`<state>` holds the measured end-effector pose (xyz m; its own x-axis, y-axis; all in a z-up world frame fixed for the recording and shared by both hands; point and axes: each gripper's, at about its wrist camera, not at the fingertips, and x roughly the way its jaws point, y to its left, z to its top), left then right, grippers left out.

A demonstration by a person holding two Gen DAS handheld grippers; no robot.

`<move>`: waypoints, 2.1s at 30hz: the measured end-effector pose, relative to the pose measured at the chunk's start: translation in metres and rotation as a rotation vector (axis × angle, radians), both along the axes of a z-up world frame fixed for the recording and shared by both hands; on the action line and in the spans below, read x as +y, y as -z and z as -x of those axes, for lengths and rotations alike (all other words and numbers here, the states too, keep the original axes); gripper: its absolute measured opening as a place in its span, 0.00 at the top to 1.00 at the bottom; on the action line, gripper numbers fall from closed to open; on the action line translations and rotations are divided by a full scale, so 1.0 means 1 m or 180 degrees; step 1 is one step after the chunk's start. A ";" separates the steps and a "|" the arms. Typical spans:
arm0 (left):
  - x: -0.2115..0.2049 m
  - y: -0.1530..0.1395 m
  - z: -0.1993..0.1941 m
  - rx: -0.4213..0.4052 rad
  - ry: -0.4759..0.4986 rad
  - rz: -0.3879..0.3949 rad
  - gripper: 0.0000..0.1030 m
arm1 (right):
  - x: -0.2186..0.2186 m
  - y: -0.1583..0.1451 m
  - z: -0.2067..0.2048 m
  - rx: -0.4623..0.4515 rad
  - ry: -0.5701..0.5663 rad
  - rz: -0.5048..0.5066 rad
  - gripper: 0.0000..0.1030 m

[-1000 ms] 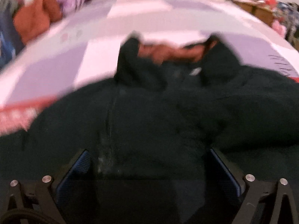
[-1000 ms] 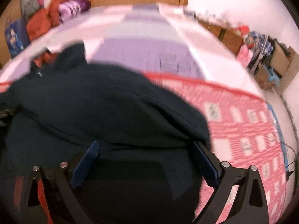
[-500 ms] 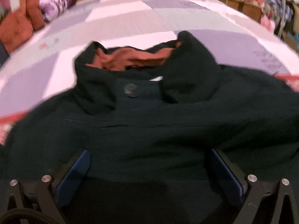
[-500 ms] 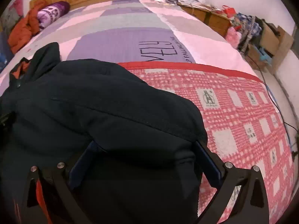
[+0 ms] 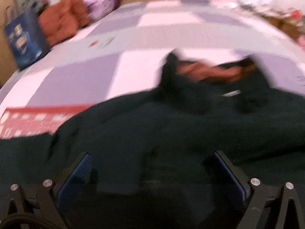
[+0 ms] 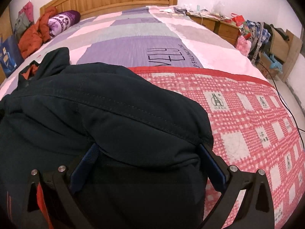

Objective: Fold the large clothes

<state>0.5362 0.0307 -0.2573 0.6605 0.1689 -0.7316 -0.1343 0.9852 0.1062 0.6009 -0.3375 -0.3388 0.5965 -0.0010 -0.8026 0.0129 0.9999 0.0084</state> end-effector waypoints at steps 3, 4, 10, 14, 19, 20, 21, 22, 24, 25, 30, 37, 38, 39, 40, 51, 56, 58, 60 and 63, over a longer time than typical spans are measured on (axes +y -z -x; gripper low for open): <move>-0.053 -0.016 0.004 -0.0143 0.0397 0.0084 0.01 | 0.000 0.001 0.001 -0.0023 0.0002 -0.0005 0.00; -0.076 -0.017 0.001 -0.0130 0.0551 0.0203 0.01 | 0.000 0.001 0.001 -0.0030 0.0003 -0.0002 0.00; -0.197 0.020 -0.030 0.0437 0.1060 0.0333 0.00 | 0.001 0.002 0.001 -0.0036 0.0007 0.0005 0.00; -0.184 0.036 -0.040 0.0504 0.0933 0.0196 0.00 | 0.002 0.003 0.001 -0.0021 -0.0004 0.0006 0.00; -0.102 0.029 -0.031 0.0337 0.0496 0.0001 0.00 | 0.000 0.003 0.001 -0.0039 -0.0014 -0.0046 0.00; -0.080 0.028 -0.028 0.0310 0.0383 -0.0037 0.00 | 0.000 0.003 0.001 -0.0040 -0.0013 -0.0048 0.00; -0.061 0.028 -0.027 0.0288 0.0331 0.0011 0.00 | 0.000 0.003 0.001 -0.0038 -0.0013 -0.0048 0.00; -0.047 0.031 -0.026 0.0259 0.0245 -0.0027 0.00 | 0.000 0.003 0.001 -0.0037 -0.0017 -0.0054 0.00; -0.021 0.029 -0.020 0.0218 0.0157 -0.0093 0.00 | 0.000 0.003 0.002 -0.0042 -0.0020 -0.0060 0.00; -0.011 0.029 -0.016 0.0211 0.0115 -0.0084 0.00 | 0.000 0.003 0.002 -0.0043 -0.0018 -0.0059 0.00; 0.059 0.032 0.009 0.0193 -0.0371 0.0406 0.00 | -0.001 0.003 0.002 -0.0046 -0.0017 -0.0067 0.00; 0.080 0.022 0.048 0.0123 -0.0285 0.0474 0.00 | 0.005 -0.013 0.008 -0.0063 -0.0090 0.0098 0.00; 0.079 0.018 0.044 0.0112 -0.0251 0.0502 0.00 | 0.008 -0.019 0.013 -0.0094 -0.0085 0.0175 0.00; 0.079 0.013 0.051 0.0072 -0.0218 0.0549 0.00 | 0.010 -0.027 0.021 -0.0157 -0.0059 0.0244 0.00; 0.078 0.009 0.054 0.0043 -0.0196 0.0586 0.00 | 0.012 -0.036 0.033 -0.0266 -0.0068 0.0247 0.00; 0.060 0.022 0.068 0.0300 0.0053 0.0747 0.00 | 0.037 -0.042 0.127 -0.0225 -0.0333 0.0494 0.00; 0.045 0.026 0.045 0.0324 0.0228 0.0960 0.00 | 0.034 -0.040 0.136 -0.0158 -0.0228 0.0464 0.00; 0.036 0.028 0.034 0.0346 0.0333 0.0956 0.05 | 0.034 -0.041 0.137 -0.0171 -0.0219 0.0472 0.00; 0.030 0.036 0.022 0.0458 0.0382 0.0925 0.22 | 0.033 -0.042 0.139 -0.0187 -0.0215 0.0480 0.00; 0.035 0.034 0.018 0.0391 0.0338 0.1070 0.50 | 0.034 -0.042 0.138 -0.0182 -0.0219 0.0503 0.00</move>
